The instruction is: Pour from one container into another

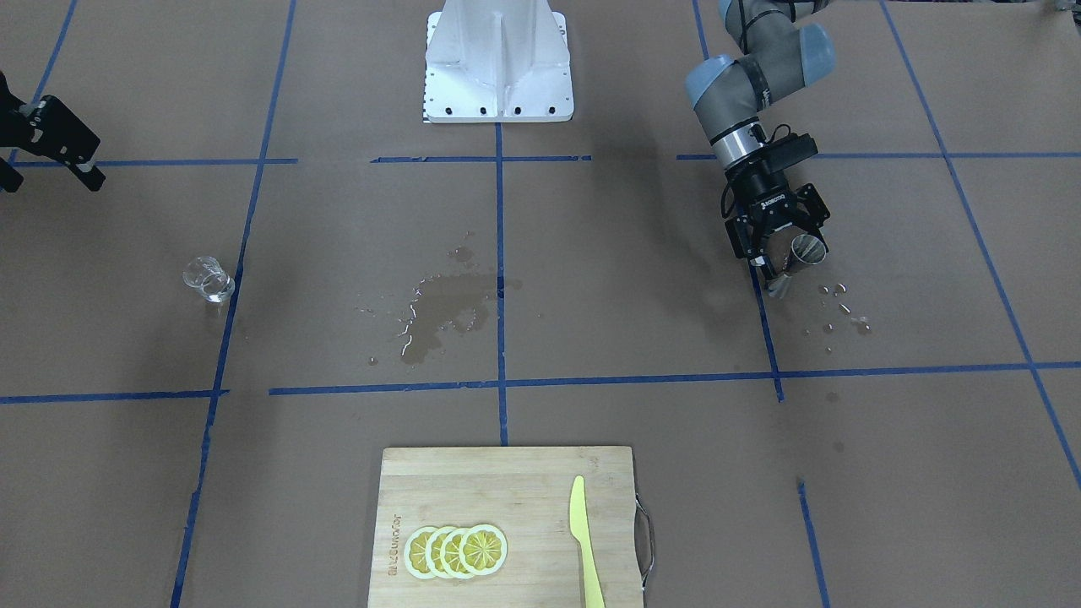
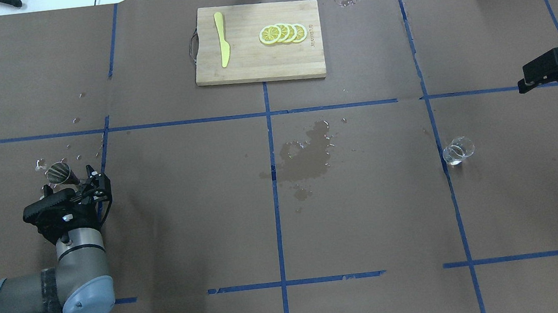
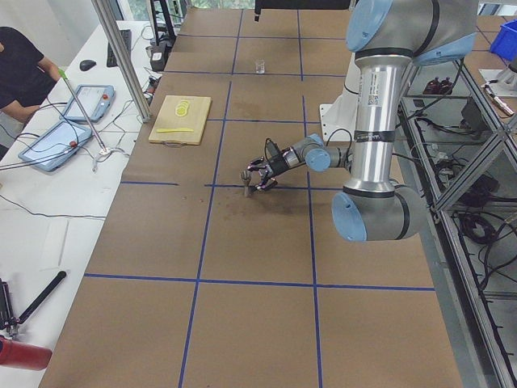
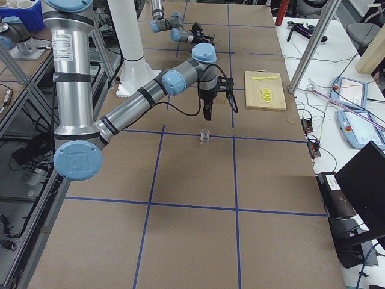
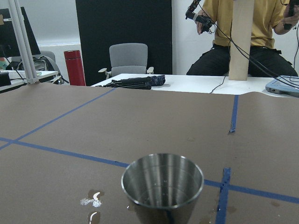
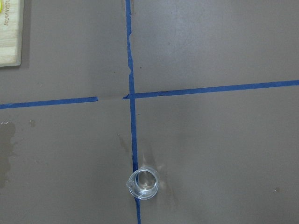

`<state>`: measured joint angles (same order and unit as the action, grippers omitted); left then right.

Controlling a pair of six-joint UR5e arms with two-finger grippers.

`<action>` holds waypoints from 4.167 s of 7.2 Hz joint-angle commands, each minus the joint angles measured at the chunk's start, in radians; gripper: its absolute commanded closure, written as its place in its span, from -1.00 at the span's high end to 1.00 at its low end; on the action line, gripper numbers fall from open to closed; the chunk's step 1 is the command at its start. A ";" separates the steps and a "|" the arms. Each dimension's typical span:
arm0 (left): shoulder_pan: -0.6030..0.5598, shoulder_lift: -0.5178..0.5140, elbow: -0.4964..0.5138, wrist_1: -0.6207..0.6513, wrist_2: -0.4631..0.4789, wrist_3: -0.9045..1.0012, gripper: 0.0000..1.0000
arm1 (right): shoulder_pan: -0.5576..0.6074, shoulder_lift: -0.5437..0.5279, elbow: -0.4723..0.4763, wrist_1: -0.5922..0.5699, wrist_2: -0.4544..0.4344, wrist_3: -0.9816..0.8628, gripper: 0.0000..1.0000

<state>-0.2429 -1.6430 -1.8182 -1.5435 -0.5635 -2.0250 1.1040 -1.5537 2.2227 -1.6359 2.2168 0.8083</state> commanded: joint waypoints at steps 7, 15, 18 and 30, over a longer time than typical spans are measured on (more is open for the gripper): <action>-0.010 -0.049 0.071 0.000 0.001 0.000 0.41 | -0.119 -0.068 0.003 0.120 -0.069 0.117 1.00; -0.044 -0.021 -0.087 0.000 -0.001 0.063 -1.00 | -0.409 -0.364 0.054 0.642 -0.538 0.275 1.00; -0.064 -0.034 -0.136 -0.001 -0.001 0.172 -1.00 | -0.595 -0.379 0.014 0.699 -0.869 0.351 1.00; -0.061 -0.208 -0.063 -0.310 -0.050 0.669 -1.00 | -0.908 -0.120 -0.495 0.907 -1.525 0.546 0.99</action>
<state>-0.3048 -1.8505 -1.8899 -1.8472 -0.6137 -1.3598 0.1953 -1.7138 1.7930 -0.7490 0.7125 1.3458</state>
